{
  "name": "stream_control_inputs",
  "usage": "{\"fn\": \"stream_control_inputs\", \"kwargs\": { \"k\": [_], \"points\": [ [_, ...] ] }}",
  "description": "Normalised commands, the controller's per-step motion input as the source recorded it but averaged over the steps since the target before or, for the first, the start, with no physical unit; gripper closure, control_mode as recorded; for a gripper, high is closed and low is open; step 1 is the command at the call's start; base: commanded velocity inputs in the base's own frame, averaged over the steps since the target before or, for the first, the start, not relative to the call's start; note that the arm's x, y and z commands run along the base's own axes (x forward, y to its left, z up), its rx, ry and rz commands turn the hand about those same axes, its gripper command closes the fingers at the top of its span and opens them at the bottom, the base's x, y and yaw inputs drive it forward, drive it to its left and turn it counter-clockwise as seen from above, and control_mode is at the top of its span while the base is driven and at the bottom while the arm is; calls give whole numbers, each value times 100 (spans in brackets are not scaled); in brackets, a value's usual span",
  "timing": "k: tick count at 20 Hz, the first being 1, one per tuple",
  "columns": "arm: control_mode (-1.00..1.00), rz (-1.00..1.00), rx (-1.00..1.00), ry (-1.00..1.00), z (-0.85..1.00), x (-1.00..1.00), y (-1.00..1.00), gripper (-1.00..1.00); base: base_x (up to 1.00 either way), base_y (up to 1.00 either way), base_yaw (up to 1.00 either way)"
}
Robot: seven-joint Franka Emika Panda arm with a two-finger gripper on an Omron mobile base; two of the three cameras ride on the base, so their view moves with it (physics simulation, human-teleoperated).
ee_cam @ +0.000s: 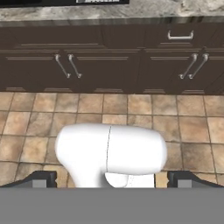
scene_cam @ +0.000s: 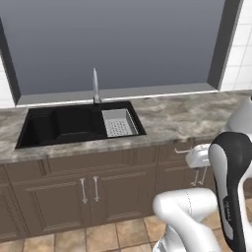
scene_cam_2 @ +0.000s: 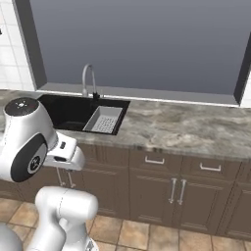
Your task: Four empty soda cans are scattered around the kitchen. Gather all the cans and cluster them next to the stove for recycling.
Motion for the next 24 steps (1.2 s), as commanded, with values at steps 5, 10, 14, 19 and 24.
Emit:
{"fn": "stream_control_inputs", "kwargs": {
  "k": [5, 10, 14, 19, 24],
  "points": [
    [100, 0, 0, 0, 0, 0, 0, -100, 0, 85, 0],
    [100, 0, 0, 0, 0, 0, 0, -100, 0, 95, 0],
    [100, 0, 0, 0, 0, 0, 0, -100, 0, 90, 1],
    [100, 0, 0, 0, 0, 0, 0, -100, 0, 73, 0],
    [100, 0, 0, 0, 0, 0, 0, -100, 11, 65, 0]
  ]
}}
